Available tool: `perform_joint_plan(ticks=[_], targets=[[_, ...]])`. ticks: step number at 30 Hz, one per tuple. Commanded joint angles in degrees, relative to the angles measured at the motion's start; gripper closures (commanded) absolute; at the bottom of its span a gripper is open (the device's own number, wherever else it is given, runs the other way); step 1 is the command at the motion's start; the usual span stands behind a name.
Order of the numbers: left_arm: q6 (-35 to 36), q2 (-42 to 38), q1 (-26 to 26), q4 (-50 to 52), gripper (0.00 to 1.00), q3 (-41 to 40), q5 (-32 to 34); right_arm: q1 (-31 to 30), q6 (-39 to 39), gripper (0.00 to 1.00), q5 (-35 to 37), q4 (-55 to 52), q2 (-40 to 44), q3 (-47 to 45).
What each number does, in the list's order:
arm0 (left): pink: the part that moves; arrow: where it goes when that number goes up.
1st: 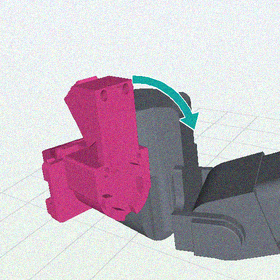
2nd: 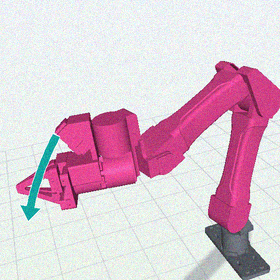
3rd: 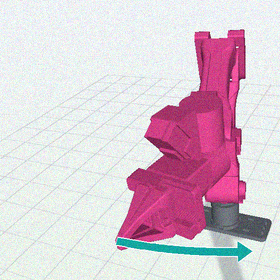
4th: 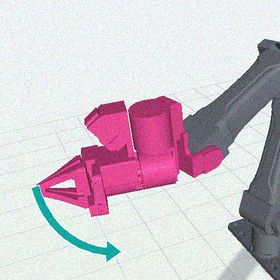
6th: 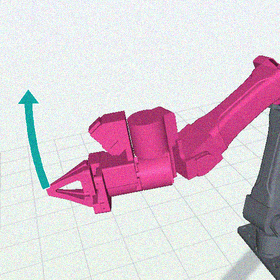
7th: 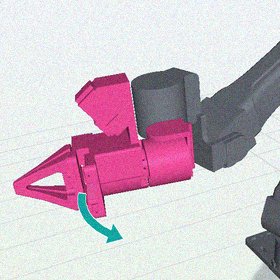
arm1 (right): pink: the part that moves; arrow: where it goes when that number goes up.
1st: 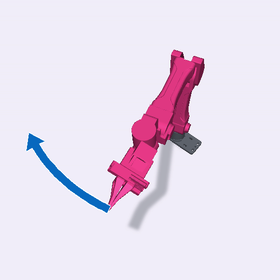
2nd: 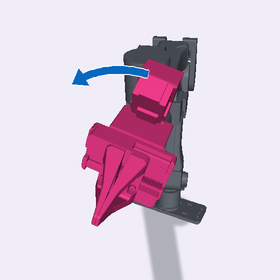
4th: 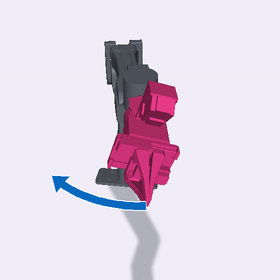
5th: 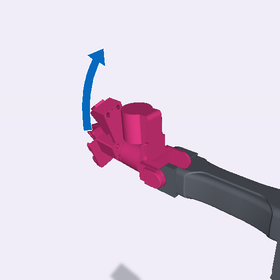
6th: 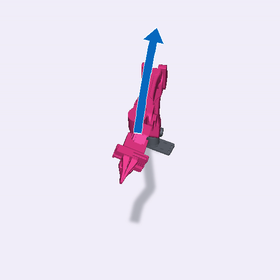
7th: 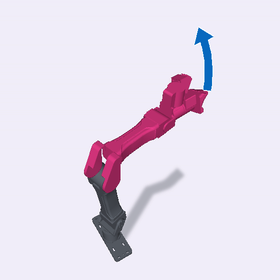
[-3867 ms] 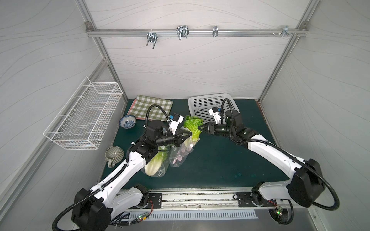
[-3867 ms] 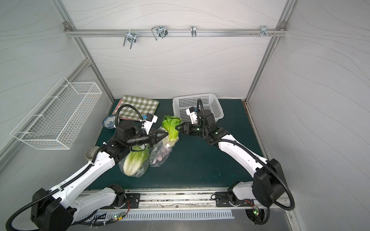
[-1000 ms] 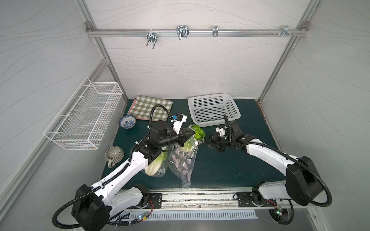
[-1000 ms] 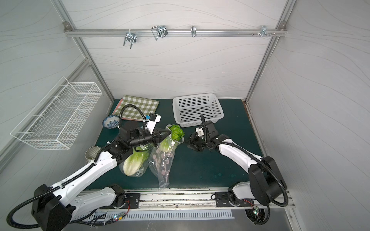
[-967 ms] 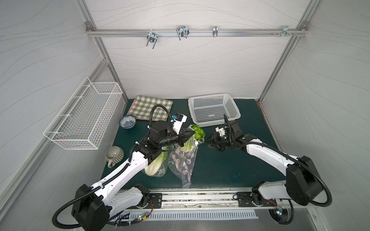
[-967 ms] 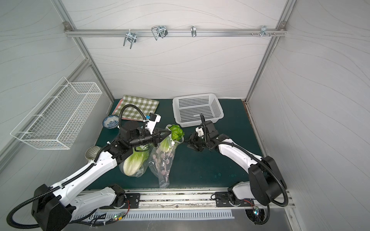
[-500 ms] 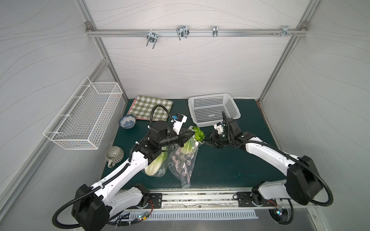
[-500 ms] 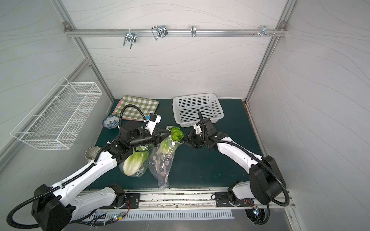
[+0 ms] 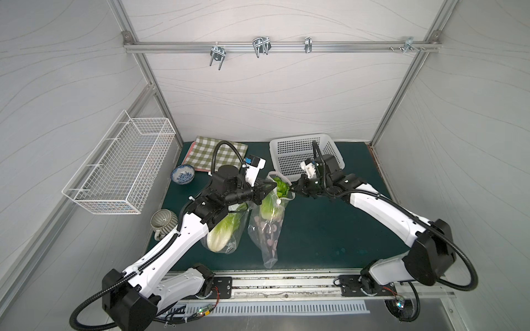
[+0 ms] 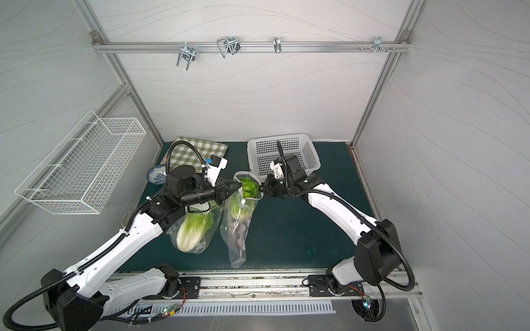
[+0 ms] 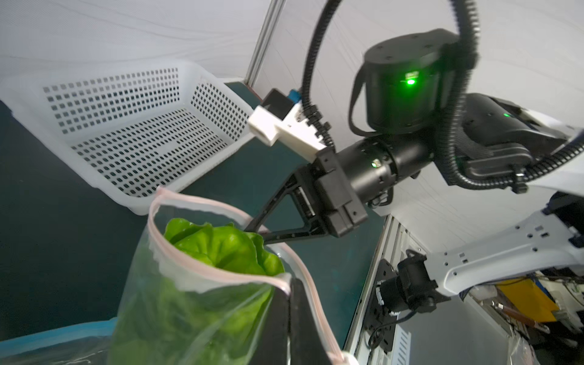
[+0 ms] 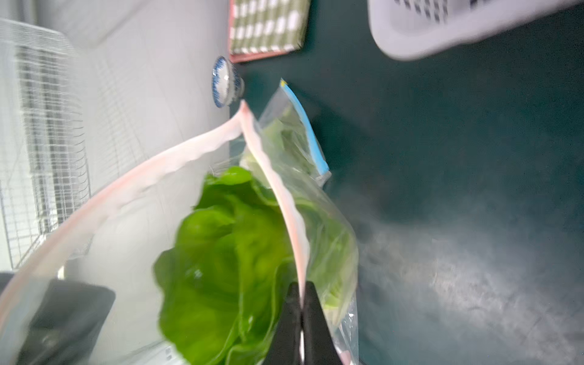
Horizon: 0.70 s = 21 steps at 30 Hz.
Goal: Put the chinese cabbages into a zipper bag and zip it
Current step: Adjust the zipper food storage bag at the center of the board.
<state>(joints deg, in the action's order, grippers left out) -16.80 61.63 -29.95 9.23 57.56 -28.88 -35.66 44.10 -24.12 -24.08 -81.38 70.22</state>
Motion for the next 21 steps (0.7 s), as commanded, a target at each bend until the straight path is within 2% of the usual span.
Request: perform_joint_plan(ticks=[1, 2, 5, 7, 9, 11, 12, 13, 16, 18, 21], targets=[[-4.8, 0.4, 0.8, 3.6, 1.0, 7.0, -0.6, 2.3, -8.9, 1.0, -2.4, -10.7, 1.1, 5.8], [-6.6, 0.6, -0.1, 3.6, 1.0, 8.5, -1.7, 2.4, -8.5, 1.0, -5.5, -9.7, 1.8, 7.6], [-9.4, 0.8, -4.0, 0.7, 0.99, 9.0, -0.9, -1.0, -13.5, 1.0, 0.0, -9.4, 2.5, 11.8], [-9.9, 1.5, -6.3, 0.1, 1.0, 9.3, -0.3, -0.4, -14.8, 1.0, 1.1, -14.7, -0.7, 16.2], [-9.3, 1.9, -7.8, 2.8, 1.0, 11.3, 1.0, 1.8, -11.3, 1.0, -7.0, -11.4, -1.0, 17.5], [-9.1, 1.8, -7.9, 5.9, 0.99, 12.1, 3.9, 2.1, -9.9, 1.0, -4.6, -6.3, 1.4, 14.8], [-9.0, 1.9, -7.8, 5.5, 0.99, 11.0, 5.1, 2.2, -11.3, 1.0, -1.3, -5.3, 1.8, 13.2], [-9.1, 2.4, -7.7, 4.9, 0.99, 10.0, 5.6, 2.9, -12.2, 1.0, -0.9, -6.0, 1.0, 13.0], [-11.5, 4.9, -7.8, 1.8, 0.99, 8.0, 2.4, 6.3, -10.6, 1.0, -9.9, -6.0, -3.8, 14.4], [-12.4, 5.3, -7.5, 0.4, 0.99, 6.2, 4.1, 6.2, -9.6, 1.0, -10.8, -4.7, -4.3, 14.1], [-12.1, 5.3, -5.4, -0.3, 0.99, 6.2, 2.8, 5.7, -9.5, 1.0, -10.1, -4.1, -3.9, 14.3]])
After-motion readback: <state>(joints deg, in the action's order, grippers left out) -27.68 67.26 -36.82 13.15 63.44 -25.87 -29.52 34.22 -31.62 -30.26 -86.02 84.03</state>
